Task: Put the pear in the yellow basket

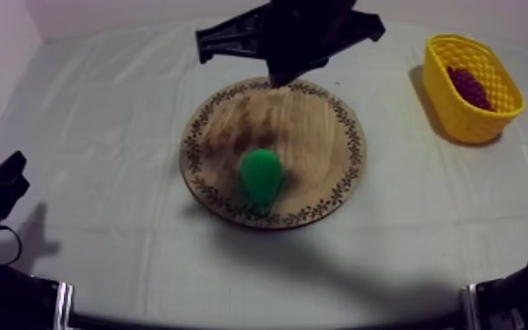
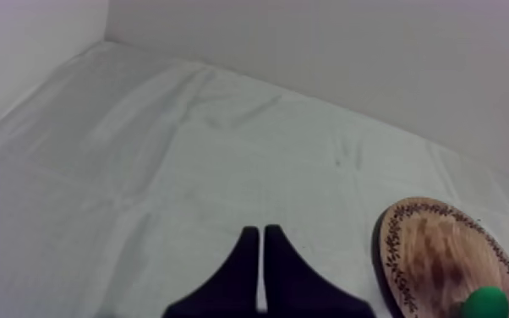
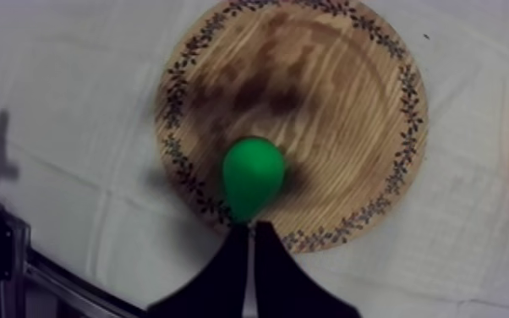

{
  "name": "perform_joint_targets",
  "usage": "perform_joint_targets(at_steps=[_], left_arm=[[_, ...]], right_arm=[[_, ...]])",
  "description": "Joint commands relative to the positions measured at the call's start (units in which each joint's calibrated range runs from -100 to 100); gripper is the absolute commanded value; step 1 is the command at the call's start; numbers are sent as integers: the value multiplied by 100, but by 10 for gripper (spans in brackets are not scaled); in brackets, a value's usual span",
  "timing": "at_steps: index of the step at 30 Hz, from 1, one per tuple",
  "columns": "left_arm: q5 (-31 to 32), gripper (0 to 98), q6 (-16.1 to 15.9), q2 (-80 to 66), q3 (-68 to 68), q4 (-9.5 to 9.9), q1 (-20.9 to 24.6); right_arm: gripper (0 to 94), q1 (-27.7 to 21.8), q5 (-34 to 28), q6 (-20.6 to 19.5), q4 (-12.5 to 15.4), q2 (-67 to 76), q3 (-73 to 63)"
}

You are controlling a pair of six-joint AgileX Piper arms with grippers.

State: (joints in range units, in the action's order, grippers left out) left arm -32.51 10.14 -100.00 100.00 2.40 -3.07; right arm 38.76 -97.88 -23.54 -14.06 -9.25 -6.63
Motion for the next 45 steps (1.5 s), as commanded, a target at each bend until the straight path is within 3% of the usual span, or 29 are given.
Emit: perform_joint_targets(at_steps=[1,18,21,26,31,37,45], left_arm=[[1,1,-1,0,0,2,-1],[1,1,-1,0,0,2,-1],[1,1,-1,0,0,2,-1],[1,1,-1,0,0,2,-1],[1,1,-1,0,0,2,-1],[1,1,-1,0,0,2,-1],[1,1,-1,0,0,2,-1]], right_arm=[[2,-17,-27,-115,66,-215,-2],[35,-127,-42,-567,572,-1111,186],[134,-125,-46,-592,607,-1134,174],[497,-134,-47,-667,637,-1144,227],[714,-144,-37,-751,629,-1172,255],[844,-133,190,-713,671,-1227,374],[879,-156,1078,-501,714,-1425,742]])
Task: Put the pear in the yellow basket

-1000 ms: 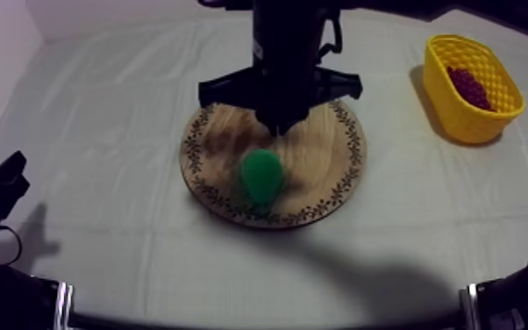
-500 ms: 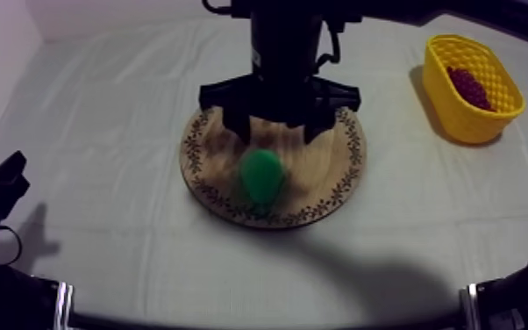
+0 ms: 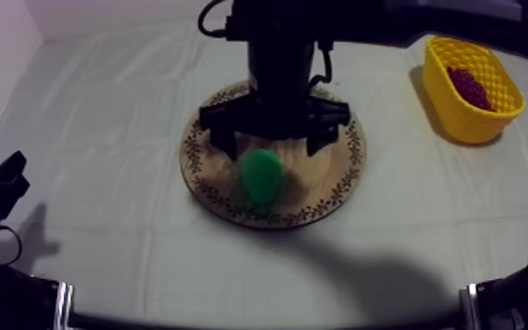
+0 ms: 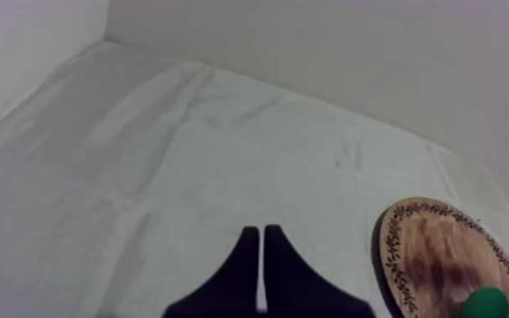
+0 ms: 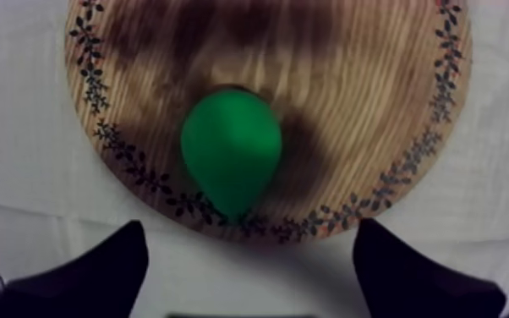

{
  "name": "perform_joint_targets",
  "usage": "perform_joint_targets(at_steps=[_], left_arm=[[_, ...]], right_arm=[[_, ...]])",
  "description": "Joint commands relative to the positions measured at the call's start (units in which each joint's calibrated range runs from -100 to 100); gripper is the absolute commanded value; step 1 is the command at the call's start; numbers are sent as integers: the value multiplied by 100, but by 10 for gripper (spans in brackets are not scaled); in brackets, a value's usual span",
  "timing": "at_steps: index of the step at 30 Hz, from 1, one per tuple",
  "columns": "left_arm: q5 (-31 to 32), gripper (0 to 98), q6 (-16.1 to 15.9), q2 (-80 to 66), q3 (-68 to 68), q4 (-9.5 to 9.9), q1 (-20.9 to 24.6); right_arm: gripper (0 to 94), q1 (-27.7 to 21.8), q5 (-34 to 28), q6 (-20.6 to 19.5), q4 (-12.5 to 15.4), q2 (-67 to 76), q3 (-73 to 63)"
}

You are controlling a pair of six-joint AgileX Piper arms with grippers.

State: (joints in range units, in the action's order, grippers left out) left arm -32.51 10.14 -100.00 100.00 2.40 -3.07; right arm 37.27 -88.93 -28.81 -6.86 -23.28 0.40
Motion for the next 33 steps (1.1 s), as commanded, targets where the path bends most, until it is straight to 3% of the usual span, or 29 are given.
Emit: perform_joint_targets(at_steps=[1,9,21,30,33], left_arm=[[1,1,-1,0,0,2,-1],[1,1,-1,0,0,2,-1],[1,1,-1,0,0,2,-1],[1,1,-1,0,0,2,-1],[1,1,-1,0,0,2,-1]], right_arm=[[877,-14,299,46,-14,-59,81],[845,-81,1243,297,29,-365,445],[771,-31,1814,470,126,-1064,338],[603,-55,1507,559,135,-1468,-54],[492,-79,1443,617,154,-1551,-136]])
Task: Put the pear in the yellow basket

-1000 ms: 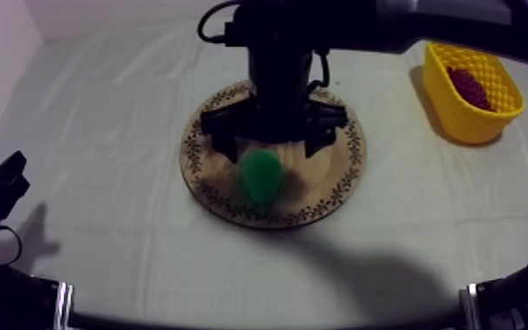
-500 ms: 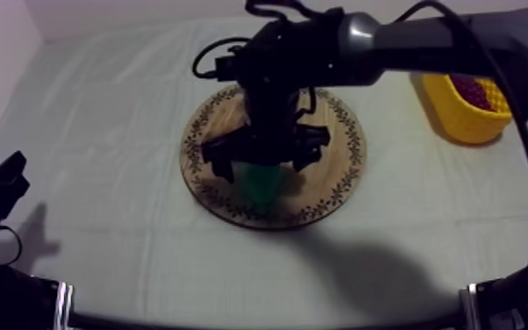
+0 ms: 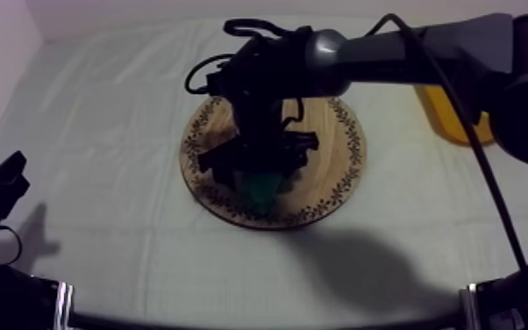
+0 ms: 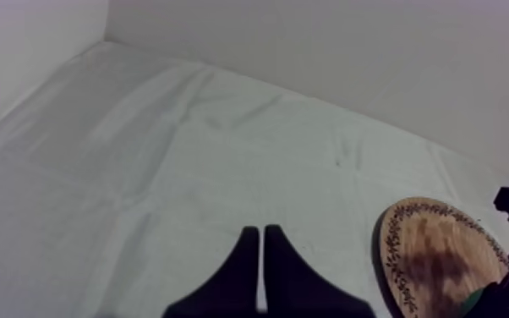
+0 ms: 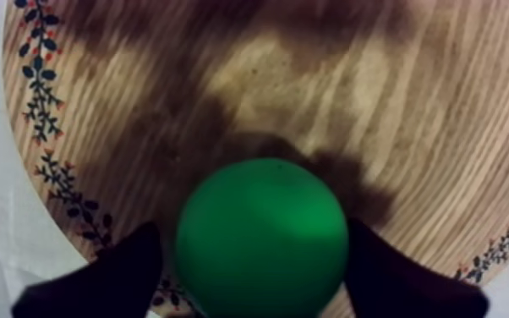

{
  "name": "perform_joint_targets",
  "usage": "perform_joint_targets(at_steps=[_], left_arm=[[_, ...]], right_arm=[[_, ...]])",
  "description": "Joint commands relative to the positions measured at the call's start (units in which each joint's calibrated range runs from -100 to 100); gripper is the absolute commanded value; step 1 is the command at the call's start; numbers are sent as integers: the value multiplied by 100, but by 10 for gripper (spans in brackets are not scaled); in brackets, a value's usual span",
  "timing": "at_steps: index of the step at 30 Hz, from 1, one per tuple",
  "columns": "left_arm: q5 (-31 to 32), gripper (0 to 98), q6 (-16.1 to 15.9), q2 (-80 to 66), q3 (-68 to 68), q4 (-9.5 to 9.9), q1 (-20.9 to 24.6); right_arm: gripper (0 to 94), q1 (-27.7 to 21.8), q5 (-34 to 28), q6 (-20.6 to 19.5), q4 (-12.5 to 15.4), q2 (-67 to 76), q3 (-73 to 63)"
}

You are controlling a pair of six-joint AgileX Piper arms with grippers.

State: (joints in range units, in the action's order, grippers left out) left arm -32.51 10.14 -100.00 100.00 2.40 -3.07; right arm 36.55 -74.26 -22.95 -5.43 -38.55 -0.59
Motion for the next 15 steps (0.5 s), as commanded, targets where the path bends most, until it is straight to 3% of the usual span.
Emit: perform_joint_targets(at_steps=[1,7,15], left_arm=[[1,1,-1,0,0,2,-1],[1,1,-1,0,0,2,-1],[1,1,-1,0,0,2,-1]], right_arm=[[459,-15,-46,44,14,-47,-67],[344,-55,-103,50,6,-77,-123],[353,-189,-215,119,-99,655,78]])
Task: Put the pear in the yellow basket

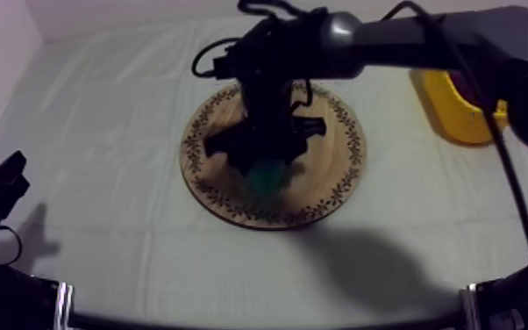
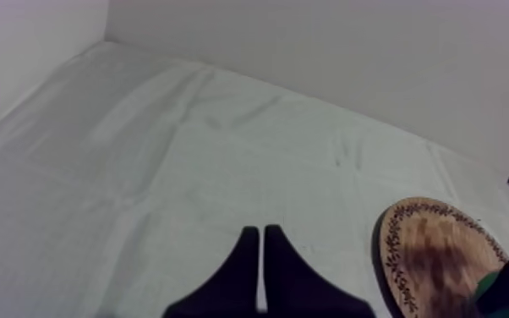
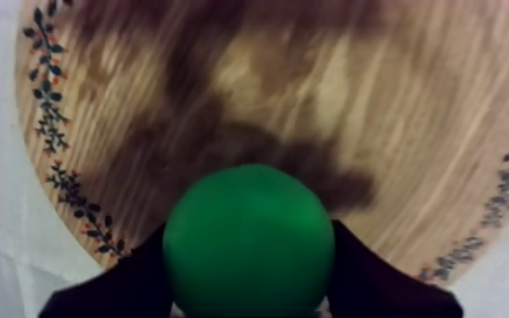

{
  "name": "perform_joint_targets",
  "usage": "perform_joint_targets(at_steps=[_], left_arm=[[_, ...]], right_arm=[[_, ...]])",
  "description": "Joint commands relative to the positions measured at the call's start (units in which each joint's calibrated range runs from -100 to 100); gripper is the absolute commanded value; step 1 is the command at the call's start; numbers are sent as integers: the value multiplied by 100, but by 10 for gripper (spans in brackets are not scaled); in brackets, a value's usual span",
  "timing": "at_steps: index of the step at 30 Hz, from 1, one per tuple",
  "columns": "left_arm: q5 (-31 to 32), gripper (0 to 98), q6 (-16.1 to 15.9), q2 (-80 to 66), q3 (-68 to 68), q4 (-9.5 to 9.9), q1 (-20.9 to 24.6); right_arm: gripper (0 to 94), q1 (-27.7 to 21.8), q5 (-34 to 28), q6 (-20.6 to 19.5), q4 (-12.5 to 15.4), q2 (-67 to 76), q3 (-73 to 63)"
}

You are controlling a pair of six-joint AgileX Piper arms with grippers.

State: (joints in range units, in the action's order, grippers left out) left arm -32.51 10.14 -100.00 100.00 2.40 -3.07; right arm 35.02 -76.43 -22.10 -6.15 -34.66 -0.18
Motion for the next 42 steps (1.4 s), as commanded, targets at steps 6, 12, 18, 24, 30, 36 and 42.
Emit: perform_joint_targets(at_steps=[6,12,18,24,30,36,42], left_arm=[[1,1,-1,0,0,2,-1],[1,1,-1,0,0,2,-1],[1,1,-1,0,0,2,-1],[1,1,-1,0,0,2,-1],[1,1,-1,0,0,2,-1],[1,1,-1,0,0,2,-1],[1,1,-1,0,0,2,-1]], right_arm=[[373,-391,-130,294,-301,1458,211],[393,-1007,-296,666,-634,2469,174],[403,-1827,-45,1092,-930,3184,297],[409,-2656,420,1431,-1120,3557,523],[401,-3327,973,1709,-1275,3615,947],[407,-3741,1519,1842,-1455,3429,1594],[413,-3923,1985,1861,-1599,3030,2063]])
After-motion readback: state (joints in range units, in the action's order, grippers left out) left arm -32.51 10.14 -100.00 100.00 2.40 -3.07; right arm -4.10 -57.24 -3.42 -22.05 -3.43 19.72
